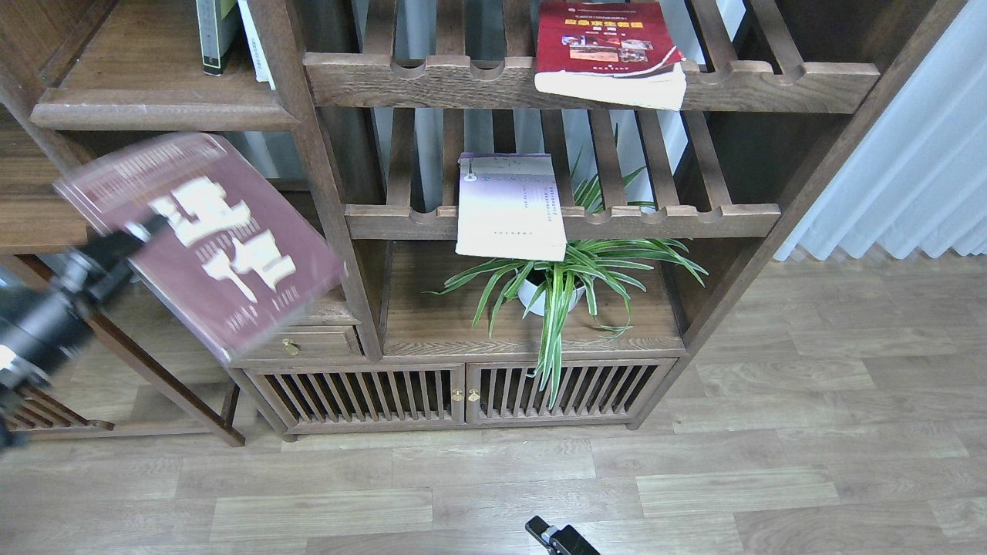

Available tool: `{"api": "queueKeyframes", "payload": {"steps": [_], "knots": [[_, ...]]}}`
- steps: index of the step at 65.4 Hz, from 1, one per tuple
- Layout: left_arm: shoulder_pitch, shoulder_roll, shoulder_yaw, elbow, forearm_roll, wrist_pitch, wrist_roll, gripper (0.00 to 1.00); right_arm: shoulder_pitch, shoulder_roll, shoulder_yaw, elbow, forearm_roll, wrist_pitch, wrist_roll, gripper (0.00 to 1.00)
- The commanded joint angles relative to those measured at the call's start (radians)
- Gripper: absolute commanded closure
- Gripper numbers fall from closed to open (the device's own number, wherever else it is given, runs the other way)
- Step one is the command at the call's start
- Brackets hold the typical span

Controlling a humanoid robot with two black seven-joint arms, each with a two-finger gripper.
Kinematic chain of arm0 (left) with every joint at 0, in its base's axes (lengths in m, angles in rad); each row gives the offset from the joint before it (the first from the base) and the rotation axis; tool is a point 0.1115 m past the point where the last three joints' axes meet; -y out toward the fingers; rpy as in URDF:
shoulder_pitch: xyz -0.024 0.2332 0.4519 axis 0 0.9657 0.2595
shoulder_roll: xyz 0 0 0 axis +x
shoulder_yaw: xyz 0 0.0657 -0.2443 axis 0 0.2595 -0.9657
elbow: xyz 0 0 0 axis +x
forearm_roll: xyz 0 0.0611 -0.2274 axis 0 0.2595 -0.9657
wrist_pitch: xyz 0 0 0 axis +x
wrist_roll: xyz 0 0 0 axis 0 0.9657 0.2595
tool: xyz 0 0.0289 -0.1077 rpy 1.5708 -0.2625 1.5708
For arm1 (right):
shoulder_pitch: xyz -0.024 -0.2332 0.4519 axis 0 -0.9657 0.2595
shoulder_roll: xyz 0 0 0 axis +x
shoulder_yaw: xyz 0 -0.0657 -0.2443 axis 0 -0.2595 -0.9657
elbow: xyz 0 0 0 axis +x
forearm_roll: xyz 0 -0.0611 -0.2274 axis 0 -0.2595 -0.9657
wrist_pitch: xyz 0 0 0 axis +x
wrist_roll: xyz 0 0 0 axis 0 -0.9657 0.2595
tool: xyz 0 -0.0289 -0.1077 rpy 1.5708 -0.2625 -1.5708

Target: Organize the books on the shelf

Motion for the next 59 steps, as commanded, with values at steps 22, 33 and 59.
{"api": "queueKeyframes", "payload": {"steps": [22,33,59], "knots": [[-0.515,0.067,0.094,0.314,0.120,0.000,0.104,0.94,0.009,0.002,-0.002,-0.012,0.003,0.000,0.002,0.00],[-0.635,0.041,0.105,0.417,0.248,0.000,0.239,0.94,0.009,0.002,-0.004,-0.010,0.003,0.000,0.003,0.00],[-0.971,-0.085,0.125,0.603,0.758,0.000,0.332,0.93,0.011,0.005,-0.008,0.002,0.002,0.000,0.003,0.00]]}}
